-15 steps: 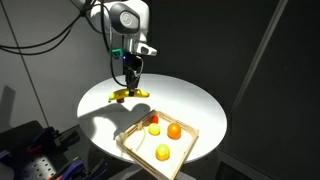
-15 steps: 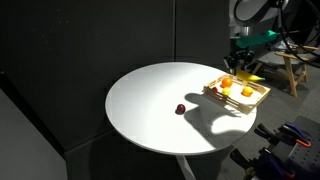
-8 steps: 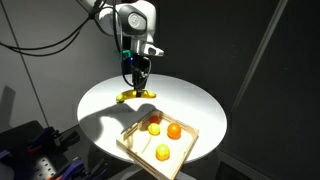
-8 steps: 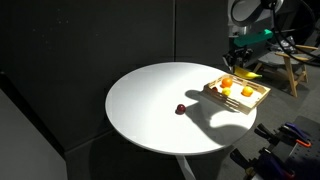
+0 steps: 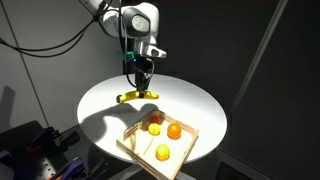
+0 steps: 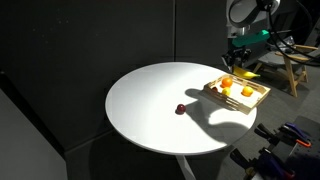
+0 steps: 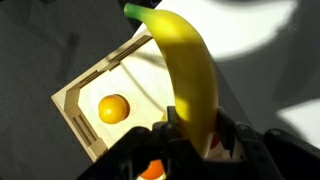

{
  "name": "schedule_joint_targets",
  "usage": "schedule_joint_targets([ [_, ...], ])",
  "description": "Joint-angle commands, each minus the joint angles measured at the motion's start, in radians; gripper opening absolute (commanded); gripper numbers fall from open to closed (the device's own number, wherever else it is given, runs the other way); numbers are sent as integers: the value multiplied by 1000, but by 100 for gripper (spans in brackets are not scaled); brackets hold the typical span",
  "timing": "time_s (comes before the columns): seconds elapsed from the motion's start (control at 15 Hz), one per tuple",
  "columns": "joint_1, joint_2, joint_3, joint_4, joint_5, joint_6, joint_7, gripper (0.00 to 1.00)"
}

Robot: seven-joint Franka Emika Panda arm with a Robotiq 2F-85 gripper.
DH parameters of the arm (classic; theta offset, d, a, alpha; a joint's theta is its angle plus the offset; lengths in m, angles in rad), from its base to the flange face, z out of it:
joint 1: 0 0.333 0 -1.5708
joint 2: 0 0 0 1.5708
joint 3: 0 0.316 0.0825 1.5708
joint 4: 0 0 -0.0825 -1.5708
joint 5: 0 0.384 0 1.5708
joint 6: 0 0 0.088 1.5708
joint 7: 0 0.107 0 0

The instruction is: Put the banana on the tray

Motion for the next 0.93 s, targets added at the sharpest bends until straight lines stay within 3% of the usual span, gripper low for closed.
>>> schedule_joint_targets([
  [0.0, 1, 0, -1, 2, 0, -3, -1, 41],
  [0.4, 1, 0, -1, 3, 0, -3, -1, 41],
  [0.47, 1, 0, -1, 3, 0, -3, -1, 16],
  [0.87, -13, 4, -3, 37, 25, -13, -85, 16],
])
